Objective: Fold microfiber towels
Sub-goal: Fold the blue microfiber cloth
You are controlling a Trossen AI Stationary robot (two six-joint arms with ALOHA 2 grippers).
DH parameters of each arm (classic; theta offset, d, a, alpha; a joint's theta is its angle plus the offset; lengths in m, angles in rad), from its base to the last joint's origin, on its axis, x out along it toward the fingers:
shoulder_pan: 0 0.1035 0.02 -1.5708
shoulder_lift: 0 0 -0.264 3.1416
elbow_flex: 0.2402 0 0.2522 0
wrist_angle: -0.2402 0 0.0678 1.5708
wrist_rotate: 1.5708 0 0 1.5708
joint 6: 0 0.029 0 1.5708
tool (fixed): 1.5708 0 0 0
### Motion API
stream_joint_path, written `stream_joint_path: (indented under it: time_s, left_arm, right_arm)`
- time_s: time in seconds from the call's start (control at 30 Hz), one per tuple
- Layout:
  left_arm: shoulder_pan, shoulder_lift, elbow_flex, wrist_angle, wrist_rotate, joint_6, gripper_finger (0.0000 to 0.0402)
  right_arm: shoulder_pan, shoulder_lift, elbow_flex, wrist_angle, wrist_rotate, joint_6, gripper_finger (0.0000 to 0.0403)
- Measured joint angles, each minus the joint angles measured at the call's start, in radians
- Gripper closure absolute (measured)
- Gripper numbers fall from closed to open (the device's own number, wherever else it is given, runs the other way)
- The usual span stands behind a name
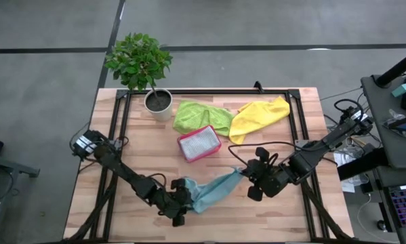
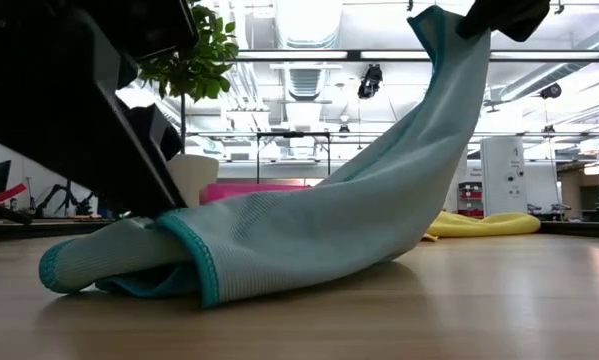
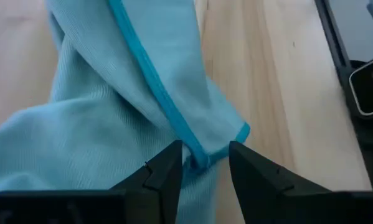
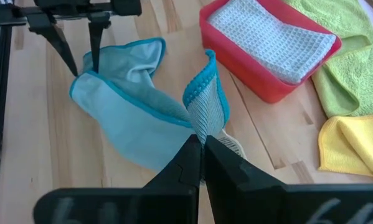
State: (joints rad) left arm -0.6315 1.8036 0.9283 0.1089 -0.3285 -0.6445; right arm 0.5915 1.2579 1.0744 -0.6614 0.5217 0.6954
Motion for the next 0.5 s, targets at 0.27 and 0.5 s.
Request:
stream_joint_path:
  time_s: [0.27,0.5]
  left_arm:
    - [0.024,0.039,0.001,0.031,0.000,0.003,0.0286]
    - [0.028,0.037,0.010,0.039,0.020,0.070,0.0333]
  right_arm:
    - [0.000,0.000,0.000,-0.007,-0.001,0.001,0.0394]
    - [0.000,0.000,0.000,-0.014,-0.001,0.002,0.0394]
